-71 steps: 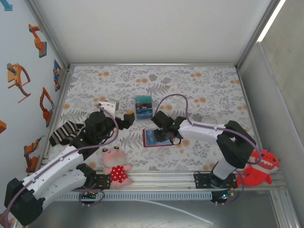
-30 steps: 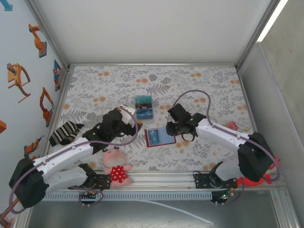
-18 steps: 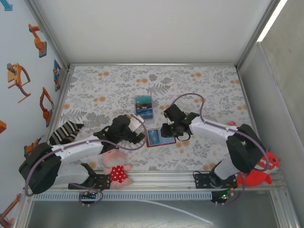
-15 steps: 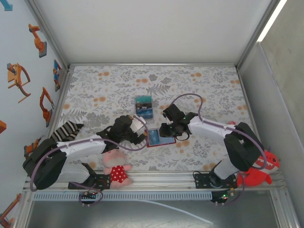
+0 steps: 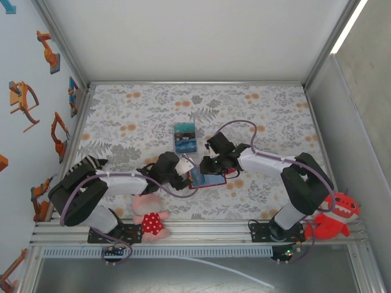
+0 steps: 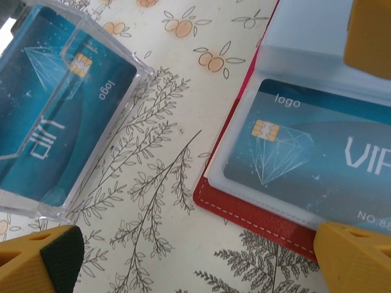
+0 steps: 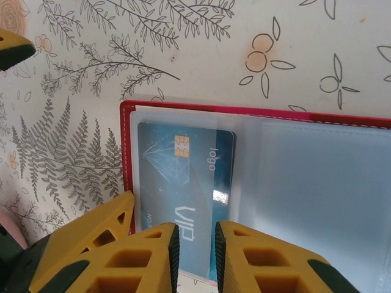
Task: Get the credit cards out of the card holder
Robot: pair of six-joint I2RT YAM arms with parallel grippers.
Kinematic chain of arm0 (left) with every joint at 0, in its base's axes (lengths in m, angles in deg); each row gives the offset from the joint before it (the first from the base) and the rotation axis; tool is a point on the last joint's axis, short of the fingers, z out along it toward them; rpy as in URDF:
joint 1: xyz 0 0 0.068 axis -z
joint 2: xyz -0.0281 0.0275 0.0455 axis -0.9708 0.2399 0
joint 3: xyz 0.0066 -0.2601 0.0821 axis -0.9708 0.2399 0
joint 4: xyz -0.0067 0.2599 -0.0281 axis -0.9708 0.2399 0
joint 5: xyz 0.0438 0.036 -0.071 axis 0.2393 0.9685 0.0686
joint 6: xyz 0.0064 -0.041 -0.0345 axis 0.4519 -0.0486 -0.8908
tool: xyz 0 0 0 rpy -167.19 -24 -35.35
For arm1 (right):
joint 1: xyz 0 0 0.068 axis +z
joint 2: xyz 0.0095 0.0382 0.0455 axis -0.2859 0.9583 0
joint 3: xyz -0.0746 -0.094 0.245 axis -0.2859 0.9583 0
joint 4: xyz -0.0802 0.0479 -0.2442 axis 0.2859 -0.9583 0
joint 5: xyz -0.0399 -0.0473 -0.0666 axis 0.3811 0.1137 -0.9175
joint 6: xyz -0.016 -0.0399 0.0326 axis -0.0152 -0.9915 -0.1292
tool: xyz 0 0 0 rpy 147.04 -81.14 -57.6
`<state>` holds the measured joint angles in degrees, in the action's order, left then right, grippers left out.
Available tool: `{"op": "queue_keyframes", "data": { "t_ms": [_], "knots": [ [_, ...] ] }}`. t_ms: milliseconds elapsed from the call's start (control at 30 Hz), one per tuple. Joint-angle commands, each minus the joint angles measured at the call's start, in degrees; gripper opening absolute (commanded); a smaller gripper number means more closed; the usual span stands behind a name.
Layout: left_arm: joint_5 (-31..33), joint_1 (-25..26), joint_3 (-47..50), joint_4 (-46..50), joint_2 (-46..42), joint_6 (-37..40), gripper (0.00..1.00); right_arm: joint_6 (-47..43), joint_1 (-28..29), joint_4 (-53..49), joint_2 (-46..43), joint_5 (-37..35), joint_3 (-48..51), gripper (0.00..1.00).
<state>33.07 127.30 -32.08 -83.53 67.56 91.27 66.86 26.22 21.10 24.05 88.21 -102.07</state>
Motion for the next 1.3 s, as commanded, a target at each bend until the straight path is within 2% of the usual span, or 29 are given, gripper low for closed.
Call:
{"op": "queue_keyframes", "data": {
  "t_ms": [0, 667, 1267],
  "knots": [
    [-1.0, 0.6, -1.9, -1.8, 0.7, 1.1, 0.97, 1.0, 0.0, 0.8, 1.4, 0.8, -1.2, 0.23],
    [2.0, 1.6, -4.2, 0.3, 3.9, 1.1, 0.97, 1.8, 0.6, 3.0, 4.4, 1.4, 0.4, 0.23],
    [3.4, 2.4, -5.3, 4.8, 4.1, 1.0, 0.97, 2.6, 0.5, 2.7, 2.5, -0.8, 3.5, 0.22]
  ]
}}
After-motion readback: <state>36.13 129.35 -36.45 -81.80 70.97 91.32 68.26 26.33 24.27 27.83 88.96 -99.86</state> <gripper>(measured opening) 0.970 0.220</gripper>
